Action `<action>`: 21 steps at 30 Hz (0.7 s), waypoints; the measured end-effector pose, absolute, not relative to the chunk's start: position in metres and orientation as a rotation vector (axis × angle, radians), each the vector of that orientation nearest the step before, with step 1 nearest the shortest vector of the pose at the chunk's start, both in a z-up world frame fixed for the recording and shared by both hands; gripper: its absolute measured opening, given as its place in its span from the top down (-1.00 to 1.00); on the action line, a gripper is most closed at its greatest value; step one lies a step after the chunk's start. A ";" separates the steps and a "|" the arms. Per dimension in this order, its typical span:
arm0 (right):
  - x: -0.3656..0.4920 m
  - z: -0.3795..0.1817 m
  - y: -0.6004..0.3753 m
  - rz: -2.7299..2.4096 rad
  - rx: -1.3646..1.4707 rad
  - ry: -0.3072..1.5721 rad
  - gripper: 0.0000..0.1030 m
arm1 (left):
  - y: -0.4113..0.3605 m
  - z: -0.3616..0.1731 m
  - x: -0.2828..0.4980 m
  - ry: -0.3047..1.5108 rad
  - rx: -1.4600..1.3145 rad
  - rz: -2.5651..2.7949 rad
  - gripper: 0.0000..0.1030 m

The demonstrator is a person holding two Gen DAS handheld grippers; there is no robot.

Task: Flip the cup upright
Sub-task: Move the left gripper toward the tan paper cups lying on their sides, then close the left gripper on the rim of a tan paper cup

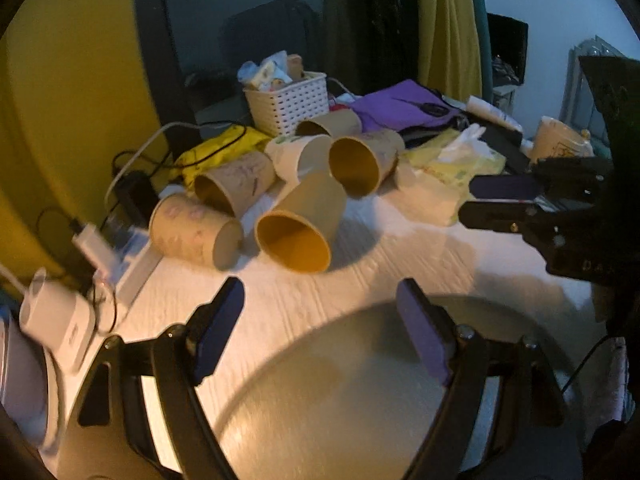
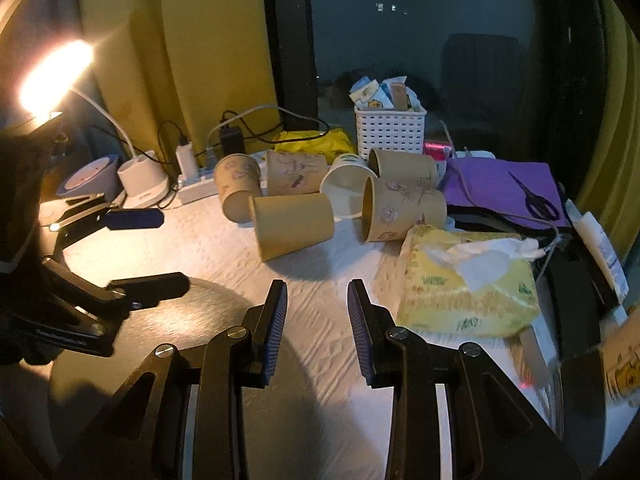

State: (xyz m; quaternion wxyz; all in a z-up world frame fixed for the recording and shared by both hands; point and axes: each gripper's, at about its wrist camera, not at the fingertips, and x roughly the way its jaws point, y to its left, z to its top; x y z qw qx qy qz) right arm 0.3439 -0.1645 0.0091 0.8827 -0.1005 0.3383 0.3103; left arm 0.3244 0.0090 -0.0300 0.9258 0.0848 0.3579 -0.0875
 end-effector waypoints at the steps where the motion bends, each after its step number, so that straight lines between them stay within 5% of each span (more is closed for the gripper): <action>1: 0.349 0.008 -0.164 0.646 -0.210 0.706 0.35 | 0.008 -0.030 0.332 0.729 0.174 -0.183 -0.55; 21: 0.385 -0.011 -0.167 0.625 -0.204 0.739 0.35 | -0.004 -0.073 0.432 0.841 0.251 -0.247 -0.55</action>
